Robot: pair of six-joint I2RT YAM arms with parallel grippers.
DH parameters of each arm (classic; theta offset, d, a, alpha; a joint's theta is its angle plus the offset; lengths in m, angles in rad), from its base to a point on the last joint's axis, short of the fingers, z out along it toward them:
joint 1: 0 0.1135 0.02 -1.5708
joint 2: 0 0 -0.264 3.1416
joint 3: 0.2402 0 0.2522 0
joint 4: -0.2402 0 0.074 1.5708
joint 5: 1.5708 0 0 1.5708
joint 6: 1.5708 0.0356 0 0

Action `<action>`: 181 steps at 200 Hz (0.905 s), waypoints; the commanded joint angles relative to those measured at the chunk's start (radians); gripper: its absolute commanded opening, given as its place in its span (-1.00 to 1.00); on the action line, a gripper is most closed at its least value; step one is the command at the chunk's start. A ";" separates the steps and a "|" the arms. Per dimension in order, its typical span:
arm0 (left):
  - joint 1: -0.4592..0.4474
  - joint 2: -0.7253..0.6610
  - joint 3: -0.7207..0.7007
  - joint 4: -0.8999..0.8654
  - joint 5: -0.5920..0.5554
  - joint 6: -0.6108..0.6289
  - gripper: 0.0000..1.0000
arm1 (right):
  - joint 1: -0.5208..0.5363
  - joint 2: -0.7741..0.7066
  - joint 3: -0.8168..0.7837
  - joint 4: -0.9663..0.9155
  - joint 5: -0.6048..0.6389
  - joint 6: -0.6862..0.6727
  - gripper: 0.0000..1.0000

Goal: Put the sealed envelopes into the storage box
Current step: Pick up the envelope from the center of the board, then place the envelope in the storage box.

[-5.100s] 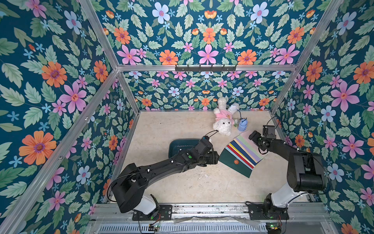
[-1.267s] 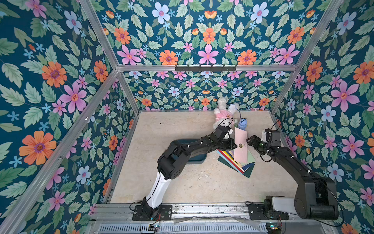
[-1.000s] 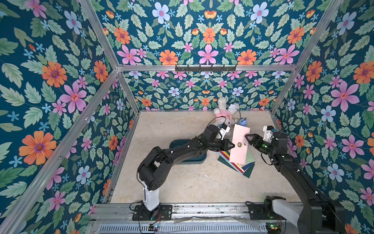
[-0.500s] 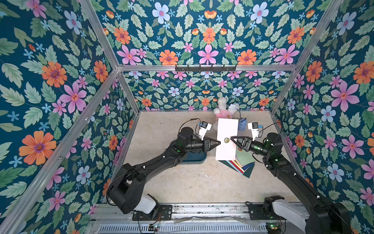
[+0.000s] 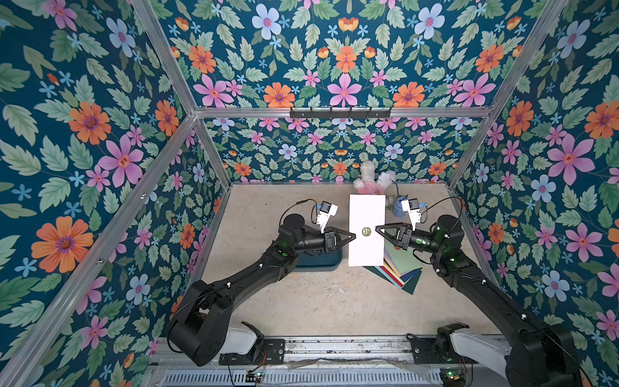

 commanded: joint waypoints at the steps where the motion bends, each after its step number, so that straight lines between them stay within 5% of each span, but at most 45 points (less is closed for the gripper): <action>1: 0.010 -0.015 -0.009 0.047 0.017 -0.004 -1.00 | 0.025 0.012 0.016 0.010 -0.042 -0.038 -0.38; 27: 0.018 -0.031 -0.021 0.044 0.012 -0.006 -1.00 | 0.039 0.026 0.030 -0.002 -0.044 -0.050 -1.00; 46: 0.028 -0.042 -0.029 0.027 -0.007 -0.003 -1.00 | 0.045 0.043 0.066 -0.062 -0.045 -0.090 -1.00; 61: 0.058 -0.065 -0.028 -0.075 -0.077 0.015 -0.31 | 0.044 0.063 0.128 -0.185 -0.001 -0.182 -1.00; 78: 0.115 -0.115 -0.008 -0.354 -0.292 0.090 0.24 | 0.065 0.106 0.251 -0.425 0.125 -0.363 -1.00; 108: 0.145 -0.231 0.063 -0.896 -0.922 0.171 0.61 | 0.135 0.263 0.533 -0.771 0.365 -0.636 -1.00; 156: 0.226 -0.437 0.044 -1.169 -1.238 0.151 0.81 | 0.270 0.679 1.047 -1.199 0.608 -0.946 -1.00; 181: 0.231 -0.500 0.021 -1.199 -1.253 0.143 0.81 | 0.320 0.871 1.349 -1.367 0.615 -1.025 -1.00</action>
